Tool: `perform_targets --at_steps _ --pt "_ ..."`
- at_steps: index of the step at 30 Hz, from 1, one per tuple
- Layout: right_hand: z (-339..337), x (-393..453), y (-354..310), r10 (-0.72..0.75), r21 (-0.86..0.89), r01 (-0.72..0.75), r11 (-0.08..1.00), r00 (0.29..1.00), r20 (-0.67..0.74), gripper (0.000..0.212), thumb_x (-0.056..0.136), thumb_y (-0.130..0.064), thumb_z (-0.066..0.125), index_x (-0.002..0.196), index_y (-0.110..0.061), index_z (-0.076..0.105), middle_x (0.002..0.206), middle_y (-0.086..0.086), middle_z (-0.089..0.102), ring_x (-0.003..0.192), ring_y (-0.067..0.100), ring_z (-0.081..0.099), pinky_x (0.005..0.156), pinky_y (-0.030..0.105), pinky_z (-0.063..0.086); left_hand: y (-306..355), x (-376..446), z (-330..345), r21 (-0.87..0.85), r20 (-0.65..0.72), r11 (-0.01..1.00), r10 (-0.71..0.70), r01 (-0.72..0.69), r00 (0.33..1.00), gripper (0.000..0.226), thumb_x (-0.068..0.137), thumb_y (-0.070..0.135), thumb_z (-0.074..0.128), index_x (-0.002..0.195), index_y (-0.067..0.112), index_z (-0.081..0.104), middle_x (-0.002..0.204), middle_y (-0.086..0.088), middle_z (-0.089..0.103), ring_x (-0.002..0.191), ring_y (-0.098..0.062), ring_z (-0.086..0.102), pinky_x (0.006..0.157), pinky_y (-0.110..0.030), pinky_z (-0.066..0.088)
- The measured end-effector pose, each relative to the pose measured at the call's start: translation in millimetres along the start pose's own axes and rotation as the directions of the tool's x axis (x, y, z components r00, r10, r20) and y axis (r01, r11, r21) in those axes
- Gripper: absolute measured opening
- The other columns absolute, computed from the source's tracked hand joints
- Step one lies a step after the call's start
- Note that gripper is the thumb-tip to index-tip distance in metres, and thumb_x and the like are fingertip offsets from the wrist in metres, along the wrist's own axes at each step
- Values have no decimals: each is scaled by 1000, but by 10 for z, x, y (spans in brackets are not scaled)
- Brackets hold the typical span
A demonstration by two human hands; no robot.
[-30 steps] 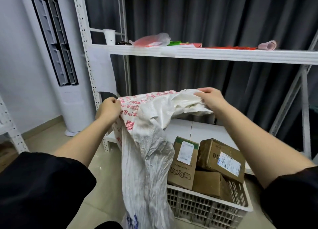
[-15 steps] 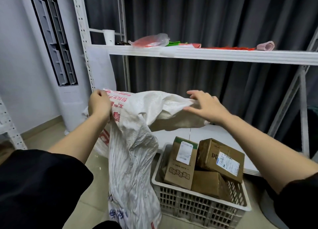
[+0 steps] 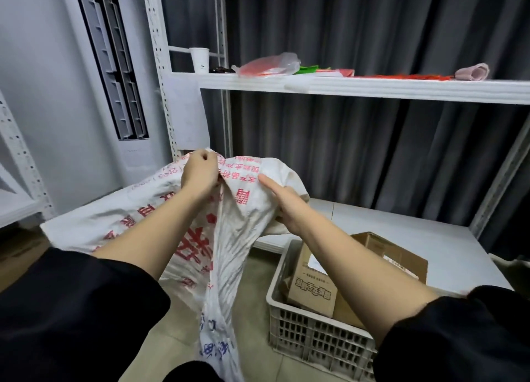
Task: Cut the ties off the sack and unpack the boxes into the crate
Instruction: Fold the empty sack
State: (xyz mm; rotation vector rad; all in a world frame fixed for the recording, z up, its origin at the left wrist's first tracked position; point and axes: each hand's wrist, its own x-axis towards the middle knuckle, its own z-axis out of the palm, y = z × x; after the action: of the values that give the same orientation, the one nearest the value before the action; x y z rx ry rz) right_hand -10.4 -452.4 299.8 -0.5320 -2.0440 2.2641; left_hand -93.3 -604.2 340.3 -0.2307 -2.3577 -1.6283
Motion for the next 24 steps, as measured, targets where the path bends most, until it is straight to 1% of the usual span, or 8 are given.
perform_targets --at_steps 2,4,8,11,14,17,20,24 --pt "-14 183 10 -46 42 51 998 993 -108 86 66 -52 71 137 -15 39 133 12 53 116 30 55 89 40 50 -2 -49 1 -41 38 999 36 -35 999 34 90 40 36 72 17 54 71 -2 58 73 -29 55 71 -32 42" --pt "-146 460 49 -83 56 97 994 975 -206 79 62 -46 65 135 -23 43 134 18 51 118 34 53 96 47 48 -50 -98 -31 -33 40 994 107 -106 993 40 86 54 34 77 22 55 82 -2 67 84 -28 64 80 -37 51" --pt "-360 366 -151 -123 99 177 979 907 -402 68 74 -31 57 139 -17 39 134 24 48 118 40 53 101 54 44 -249 -231 -219 269 -104 897 390 -351 915 24 95 35 44 105 15 54 110 -6 57 98 -25 58 86 -38 44" --pt "-576 151 -330 -135 113 223 968 845 -517 45 90 -18 50 132 -3 47 130 20 55 117 36 57 95 46 50 -481 -280 -303 429 -147 846 409 -315 900 29 92 29 49 118 15 51 121 -9 50 115 -28 50 99 -44 34" --pt "-783 -15 -427 21 270 154 950 834 -551 40 97 -25 44 133 -8 47 124 2 55 116 31 55 96 47 45 -708 -310 -315 468 -239 879 230 -95 943 43 87 27 55 127 14 47 132 -13 43 128 -31 38 105 -45 26" --pt "-954 -19 -514 74 384 182 905 823 -564 56 86 -21 56 140 -26 43 123 3 60 96 31 63 71 47 52 -877 -302 -264 312 -275 914 -173 258 946 68 82 32 65 139 11 35 146 -19 31 136 -35 29 110 -45 22" --pt "-1201 170 -523 56 448 225 865 845 -532 69 76 -12 59 141 -28 41 113 12 66 90 34 68 75 54 55 -1090 -308 -158 32 -126 839 -535 543 835 86 81 38 68 146 4 21 151 -21 23 137 -37 28 113 -44 26" --pt "-1173 -104 -704 76 460 194 866 859 -507 39 89 -8 54 128 -11 54 107 16 69 91 33 70 83 54 54 -1264 -420 -12 -224 223 732 -604 644 765 77 89 52 54 148 9 28 152 -13 33 138 -29 35 113 -41 24"
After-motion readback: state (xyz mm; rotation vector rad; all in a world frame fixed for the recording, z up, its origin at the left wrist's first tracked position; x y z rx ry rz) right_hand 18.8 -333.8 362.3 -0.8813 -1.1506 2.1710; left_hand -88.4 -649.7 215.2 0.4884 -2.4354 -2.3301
